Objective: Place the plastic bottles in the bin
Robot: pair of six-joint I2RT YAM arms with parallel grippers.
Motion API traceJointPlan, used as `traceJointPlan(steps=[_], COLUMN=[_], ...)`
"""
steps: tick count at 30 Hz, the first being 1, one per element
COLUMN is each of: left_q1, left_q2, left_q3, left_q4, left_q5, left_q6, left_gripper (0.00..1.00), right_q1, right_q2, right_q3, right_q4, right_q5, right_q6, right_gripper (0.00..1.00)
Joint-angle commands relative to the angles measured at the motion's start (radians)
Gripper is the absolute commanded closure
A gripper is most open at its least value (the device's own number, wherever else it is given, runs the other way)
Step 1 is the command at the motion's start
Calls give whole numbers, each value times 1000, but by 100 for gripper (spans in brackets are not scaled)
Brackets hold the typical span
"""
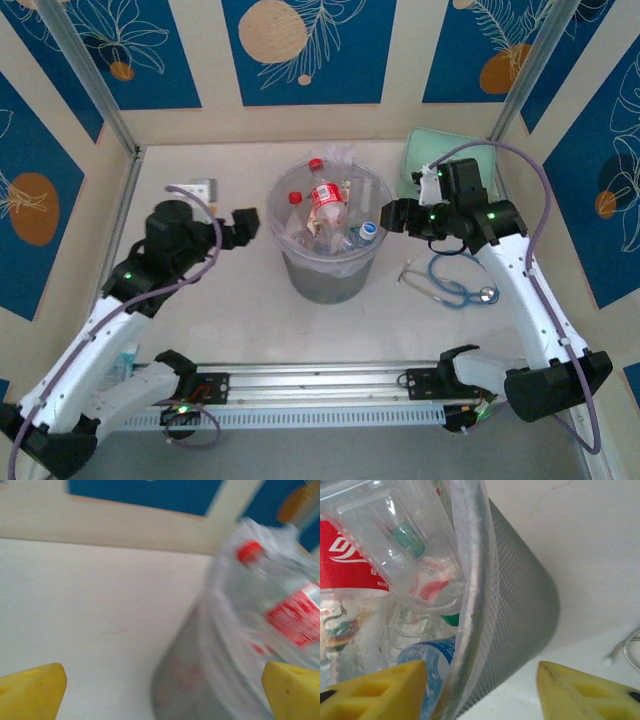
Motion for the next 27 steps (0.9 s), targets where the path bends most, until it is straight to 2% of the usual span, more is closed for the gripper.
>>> traceJointPlan(steps=[1,8,11,14,21,24,27], left_q1=[139,403,492,565,588,589,589], left_q2=[-69,-93,-105,-146,-185,-179,-171], left_q3=[22,-114,-215,-316,-375,-390,-412], left_q4=[-149,-182,-156,-95,-68,-49,-27], left_q5=[-96,-147,-235,-218,-226,-213,-194], left_q6=[36,46,34,7,-51,-68,-86], left_gripper=[0,0,0,0,0,0,0], right_q1=[35,174,239,290,370,378,366], right_q2=[-14,16,85,178,393,479,497], right_q3=[-26,-135,-146,-107,29,92,131], right_q4=[133,428,544,626,775,808,808], right_q5=[-63,11,61,86,123,108,84], right_q6=[110,307,367,389,386,388,361], right_gripper=[44,48,48,48,49,48,44])
